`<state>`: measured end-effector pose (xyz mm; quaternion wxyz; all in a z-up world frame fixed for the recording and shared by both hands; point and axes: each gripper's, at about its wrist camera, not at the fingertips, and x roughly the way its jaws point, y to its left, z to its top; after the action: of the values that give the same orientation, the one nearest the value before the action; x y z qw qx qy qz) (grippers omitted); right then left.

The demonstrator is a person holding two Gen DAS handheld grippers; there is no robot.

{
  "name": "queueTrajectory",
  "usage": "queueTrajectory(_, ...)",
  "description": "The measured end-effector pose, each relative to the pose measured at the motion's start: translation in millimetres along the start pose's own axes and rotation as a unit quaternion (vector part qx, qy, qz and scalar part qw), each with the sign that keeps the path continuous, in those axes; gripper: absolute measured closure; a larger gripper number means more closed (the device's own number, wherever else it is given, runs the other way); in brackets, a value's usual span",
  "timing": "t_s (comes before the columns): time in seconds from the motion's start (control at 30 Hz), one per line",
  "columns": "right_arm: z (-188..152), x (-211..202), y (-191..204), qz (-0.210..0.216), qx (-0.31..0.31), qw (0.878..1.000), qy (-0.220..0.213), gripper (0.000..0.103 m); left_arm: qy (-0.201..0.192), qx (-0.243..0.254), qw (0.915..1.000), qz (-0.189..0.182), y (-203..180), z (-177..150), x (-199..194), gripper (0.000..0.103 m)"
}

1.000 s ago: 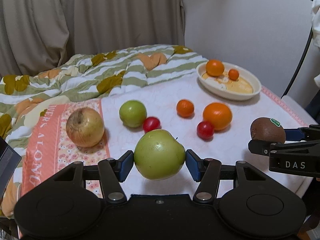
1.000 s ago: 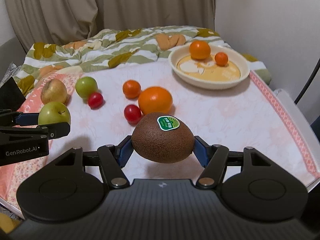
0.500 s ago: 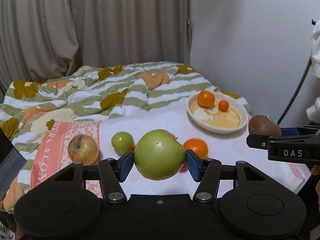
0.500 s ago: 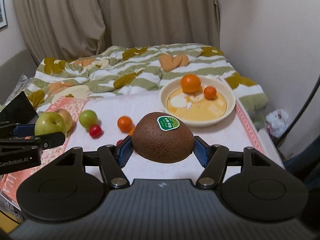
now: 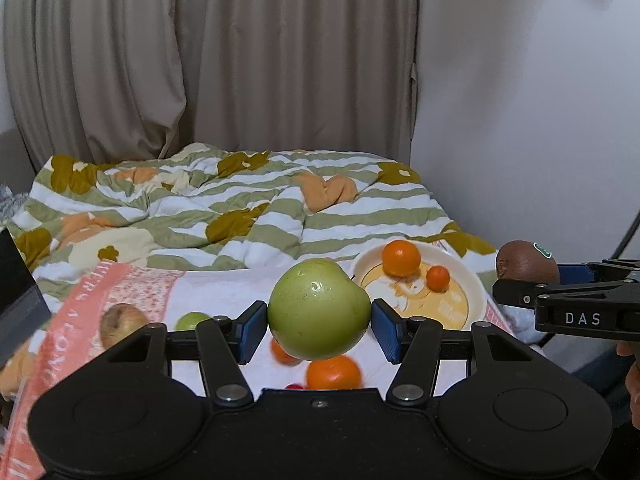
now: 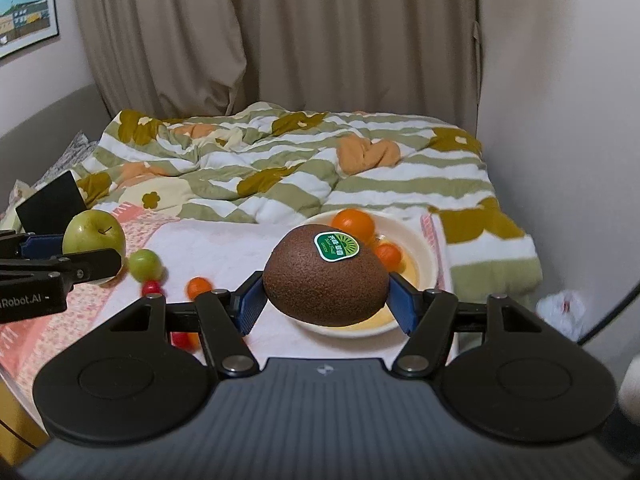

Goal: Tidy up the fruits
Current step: 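Carry the green apple with the left tool while the right tool carries the kiwi toward the bowl, then release the green apple into the bowl with the left tool while the right tool releases the kiwi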

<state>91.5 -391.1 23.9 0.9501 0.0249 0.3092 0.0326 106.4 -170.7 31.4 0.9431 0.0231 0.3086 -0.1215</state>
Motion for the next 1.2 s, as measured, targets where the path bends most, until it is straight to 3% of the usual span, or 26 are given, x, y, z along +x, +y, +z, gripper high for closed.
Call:
queueTrajectory(0.33, 17, 44, -55, -0.012, 0.013, 1.0, 0.013, 0.023, 0.014, 0.005, 0.9998, -0.016, -31, 25, 66, 0.042)
queueTrajectory(0.63, 20, 76, -81, -0.036, 0.042, 0.998, 0.029, 0.023, 0.049, 0.05, 0.9964, -0.048, -48, 37, 135, 0.042)
queueTrajectory(0.9, 17, 102, -99, -0.059, 0.07, 0.995, 0.049, 0.023, 0.088, 0.102, 0.9889, -0.063, -64, 30, 193, 0.042)
queueTrajectory(1.2, 13, 117, -110, -0.078, 0.086, 0.991, 0.06, 0.023, 0.099, 0.194, 0.9741, -0.061, -86, 21, 227, 0.042)
